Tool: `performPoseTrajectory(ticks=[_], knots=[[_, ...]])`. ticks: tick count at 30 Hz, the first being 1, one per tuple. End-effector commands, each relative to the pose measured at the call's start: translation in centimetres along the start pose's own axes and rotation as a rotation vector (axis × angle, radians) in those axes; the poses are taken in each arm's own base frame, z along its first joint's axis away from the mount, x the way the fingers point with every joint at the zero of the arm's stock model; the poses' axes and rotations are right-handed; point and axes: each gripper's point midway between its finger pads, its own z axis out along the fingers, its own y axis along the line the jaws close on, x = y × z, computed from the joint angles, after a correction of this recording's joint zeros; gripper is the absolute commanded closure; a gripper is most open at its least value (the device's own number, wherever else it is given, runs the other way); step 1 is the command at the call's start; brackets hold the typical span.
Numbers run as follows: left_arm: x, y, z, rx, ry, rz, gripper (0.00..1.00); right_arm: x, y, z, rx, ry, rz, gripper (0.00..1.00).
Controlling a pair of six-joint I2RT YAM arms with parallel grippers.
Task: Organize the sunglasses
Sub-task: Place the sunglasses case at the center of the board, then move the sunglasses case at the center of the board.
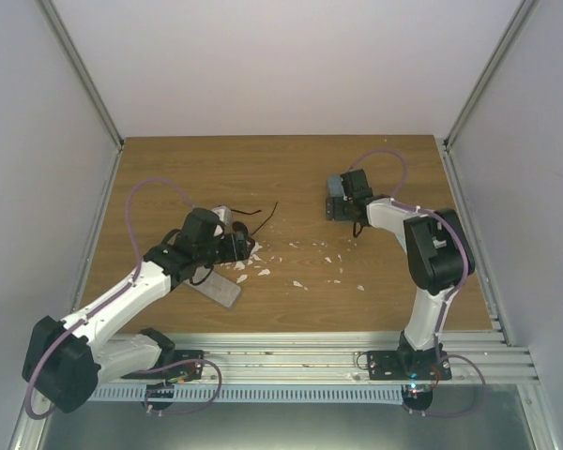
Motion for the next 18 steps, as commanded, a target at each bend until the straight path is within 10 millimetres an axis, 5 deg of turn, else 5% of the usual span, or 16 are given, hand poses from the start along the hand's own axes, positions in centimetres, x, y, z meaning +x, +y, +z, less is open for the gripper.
performPoseTrajectory(ticks=[1,4,6,14,18], knots=[[-3.5,-1.7,-2.6,0.024,-0.112,0.033,0.22,-2.5,-0.7,-4.1,0.023,-0.096,0.056,0.00],[-5.5,-2.5,-4.8,0.021,-0.180,0.055,0.21,-2.0,1.0,-6.8,-0.024,-0.121,0.045,0.00],[-6.9,-3.1,-6.7,0.015,-0.237,0.076,0.19,-0.7,4.1,-8.5,-0.106,-0.128,0.000,0.00],[-11.9,-5.3,-15.2,0.012,-0.500,0.103,0.01,9.3,22.3,-15.1,-0.550,-0.074,-0.309,0.00],[-12.5,-5.8,-17.5,0.022,-0.556,0.107,0.01,13.3,29.0,-17.8,-0.652,-0.101,-0.525,0.00]])
